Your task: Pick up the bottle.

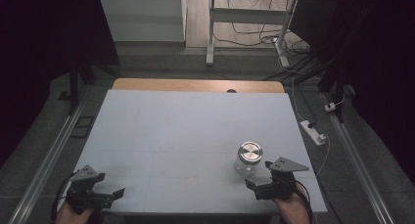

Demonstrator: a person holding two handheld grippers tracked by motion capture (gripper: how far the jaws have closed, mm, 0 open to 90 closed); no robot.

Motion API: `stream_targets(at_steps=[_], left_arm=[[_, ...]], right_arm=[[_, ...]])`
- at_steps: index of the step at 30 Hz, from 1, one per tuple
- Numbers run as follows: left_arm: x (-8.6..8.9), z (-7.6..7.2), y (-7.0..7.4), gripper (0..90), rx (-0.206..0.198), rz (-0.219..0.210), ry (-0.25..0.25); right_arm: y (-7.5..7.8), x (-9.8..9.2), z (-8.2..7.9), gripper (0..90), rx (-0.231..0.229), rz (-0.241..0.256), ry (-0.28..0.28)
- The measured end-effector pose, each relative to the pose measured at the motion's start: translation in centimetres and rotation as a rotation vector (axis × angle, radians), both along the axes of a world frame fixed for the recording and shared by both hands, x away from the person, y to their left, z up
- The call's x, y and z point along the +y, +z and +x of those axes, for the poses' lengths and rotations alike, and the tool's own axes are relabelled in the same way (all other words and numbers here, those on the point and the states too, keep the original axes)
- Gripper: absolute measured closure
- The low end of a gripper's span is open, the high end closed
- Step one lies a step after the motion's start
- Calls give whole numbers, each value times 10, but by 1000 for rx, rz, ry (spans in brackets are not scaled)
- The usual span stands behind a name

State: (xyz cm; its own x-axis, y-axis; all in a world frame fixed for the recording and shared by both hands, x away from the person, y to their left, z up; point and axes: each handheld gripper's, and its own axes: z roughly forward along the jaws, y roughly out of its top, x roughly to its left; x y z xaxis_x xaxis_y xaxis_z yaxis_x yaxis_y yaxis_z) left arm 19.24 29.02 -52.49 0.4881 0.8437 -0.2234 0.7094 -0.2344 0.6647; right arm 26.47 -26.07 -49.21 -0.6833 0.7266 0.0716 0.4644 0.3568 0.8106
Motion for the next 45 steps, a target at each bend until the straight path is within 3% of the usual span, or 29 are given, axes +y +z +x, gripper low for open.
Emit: stream_targets(at_steps=[26,45], left_arm=[[1,1,0,7,7,-14,-5],[2,1,-1,4,13,-22,-6]], right_arm=[[-3,18,28,0,-5,-59,-7],[-12,27,50,0,7,-65,-11]])
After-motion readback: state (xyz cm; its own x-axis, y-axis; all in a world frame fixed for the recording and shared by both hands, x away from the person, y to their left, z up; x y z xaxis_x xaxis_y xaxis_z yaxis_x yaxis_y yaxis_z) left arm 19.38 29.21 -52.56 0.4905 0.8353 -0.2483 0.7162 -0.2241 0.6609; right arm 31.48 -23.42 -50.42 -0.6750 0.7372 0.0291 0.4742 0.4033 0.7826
